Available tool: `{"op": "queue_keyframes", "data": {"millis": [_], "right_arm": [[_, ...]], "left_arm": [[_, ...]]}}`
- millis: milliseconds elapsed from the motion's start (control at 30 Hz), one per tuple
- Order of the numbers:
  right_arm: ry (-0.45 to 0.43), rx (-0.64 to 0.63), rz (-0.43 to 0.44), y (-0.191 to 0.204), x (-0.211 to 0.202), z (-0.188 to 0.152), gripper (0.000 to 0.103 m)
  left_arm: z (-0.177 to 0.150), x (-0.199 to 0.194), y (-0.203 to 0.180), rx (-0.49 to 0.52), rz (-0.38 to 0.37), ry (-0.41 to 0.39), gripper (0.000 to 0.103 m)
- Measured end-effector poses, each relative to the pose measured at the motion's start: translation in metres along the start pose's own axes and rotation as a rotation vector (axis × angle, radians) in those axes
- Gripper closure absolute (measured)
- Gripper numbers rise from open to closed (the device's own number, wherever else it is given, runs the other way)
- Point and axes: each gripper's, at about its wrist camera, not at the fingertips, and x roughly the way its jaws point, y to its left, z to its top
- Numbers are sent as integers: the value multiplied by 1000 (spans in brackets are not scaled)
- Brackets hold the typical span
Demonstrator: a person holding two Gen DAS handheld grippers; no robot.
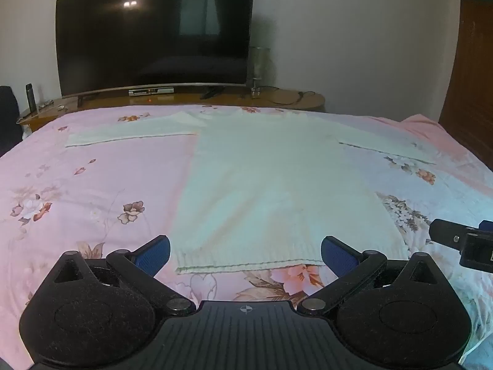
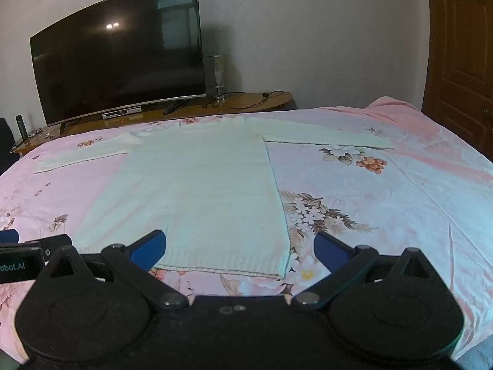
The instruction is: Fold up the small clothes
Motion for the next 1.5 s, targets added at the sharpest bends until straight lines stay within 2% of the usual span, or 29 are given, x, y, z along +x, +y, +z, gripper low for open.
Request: {"op": "queue_keyframes", "data": {"millis": [167, 200, 300, 1500], "right_arm": [[-16, 8, 14, -3, -1, -1, 0], [-14, 8, 15, -3, -2, -3, 0], [-11, 16, 11, -3, 1, -2, 0], [-8, 24, 17, -2, -2, 2, 0]], "left_arm": [[-1, -5, 1, -1, -24, -13, 0], [-4, 3, 1, -10, 7, 10, 0], [-1, 2, 1, -2, 13, 17, 0], [-4, 2, 4, 8, 18, 12, 0]]}}
